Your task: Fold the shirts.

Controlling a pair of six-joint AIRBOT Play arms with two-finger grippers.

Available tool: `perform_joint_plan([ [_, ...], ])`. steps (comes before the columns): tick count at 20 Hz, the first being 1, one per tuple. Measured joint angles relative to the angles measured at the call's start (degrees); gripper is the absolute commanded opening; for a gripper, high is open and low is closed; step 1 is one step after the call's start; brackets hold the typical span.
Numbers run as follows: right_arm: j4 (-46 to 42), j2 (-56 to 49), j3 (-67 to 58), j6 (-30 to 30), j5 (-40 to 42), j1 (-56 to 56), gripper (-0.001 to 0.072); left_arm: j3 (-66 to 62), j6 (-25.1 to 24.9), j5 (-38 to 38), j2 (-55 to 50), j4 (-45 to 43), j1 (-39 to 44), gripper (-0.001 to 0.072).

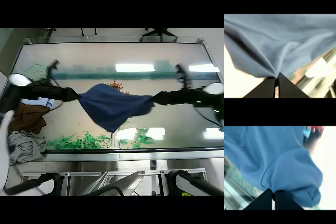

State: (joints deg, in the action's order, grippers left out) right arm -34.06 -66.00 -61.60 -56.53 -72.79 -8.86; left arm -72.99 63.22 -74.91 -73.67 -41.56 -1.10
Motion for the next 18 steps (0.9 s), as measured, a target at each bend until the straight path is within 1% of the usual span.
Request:
perform_joint_plan([
  [3,1.5,14.4,-1.4,0.7,-1.0,-3.2,0.0021,-0.9,0.9,2.4,15.7,-0.6,0.1,0.0011],
  [5,1.6,23.6,-3.9,1.2,1.4,-4.7,0.0022,-3.7,2.2,4.4,25.2,-2.6,-0.4,0.0011],
  [8,0.5,34.0,-7.6,3.3,6.7,-5.7,0.0022,-8.6,4.0,4.4,32.6,-5.6,-2.0,0.0011],
  [10,-0.4,36.5,-8.2,4.3,7.8,-6.1,0.0022,-10.4,5.0,1.7,32.9,-6.3,-2.9,0.0012],
  [12,-0.4,35.5,-6.9,4.8,6.9,-6.1,0.0022,-10.1,5.5,-0.8,30.3,-7.1,-2.9,0.0012],
  [15,-0.3,29.2,-1.7,5.3,4.5,-4.6,0.0022,-6.3,5.4,-1.6,22.7,-6.9,0.0,0.0013],
  [18,0.2,19.8,4.5,7.3,4.8,-0.7,0.0022,-1.8,2.8,2.1,12.3,-6.8,4.4,0.0013],
])
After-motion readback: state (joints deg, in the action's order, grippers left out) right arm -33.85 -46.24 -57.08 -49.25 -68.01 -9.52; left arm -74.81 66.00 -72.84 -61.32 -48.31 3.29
